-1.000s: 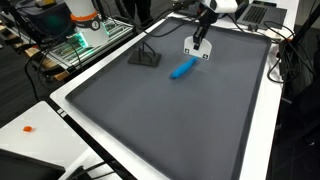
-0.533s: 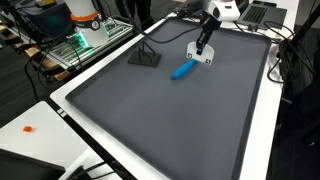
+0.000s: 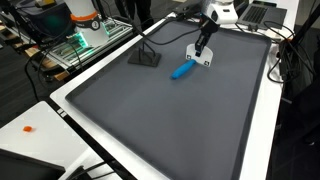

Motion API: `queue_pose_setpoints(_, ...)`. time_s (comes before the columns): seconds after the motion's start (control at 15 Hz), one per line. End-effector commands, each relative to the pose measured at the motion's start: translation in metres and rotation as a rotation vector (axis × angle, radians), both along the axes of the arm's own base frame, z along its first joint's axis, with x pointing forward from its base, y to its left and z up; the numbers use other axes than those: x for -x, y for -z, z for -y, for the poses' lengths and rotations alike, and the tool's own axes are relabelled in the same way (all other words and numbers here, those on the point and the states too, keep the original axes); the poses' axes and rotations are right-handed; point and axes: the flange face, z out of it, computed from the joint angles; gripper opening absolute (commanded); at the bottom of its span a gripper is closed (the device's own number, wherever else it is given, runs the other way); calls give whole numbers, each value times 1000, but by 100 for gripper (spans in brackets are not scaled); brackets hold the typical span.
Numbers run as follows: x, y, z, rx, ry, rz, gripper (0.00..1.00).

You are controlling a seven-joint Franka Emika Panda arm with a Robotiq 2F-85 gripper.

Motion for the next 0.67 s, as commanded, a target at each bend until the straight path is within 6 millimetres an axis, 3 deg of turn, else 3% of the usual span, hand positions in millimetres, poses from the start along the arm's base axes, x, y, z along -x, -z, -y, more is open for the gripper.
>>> queue_pose_setpoints(0.0,11,17,6,20,11,-22,1)
queue_pose_setpoints(0.6,21,9,-2,-50,14,-67,1)
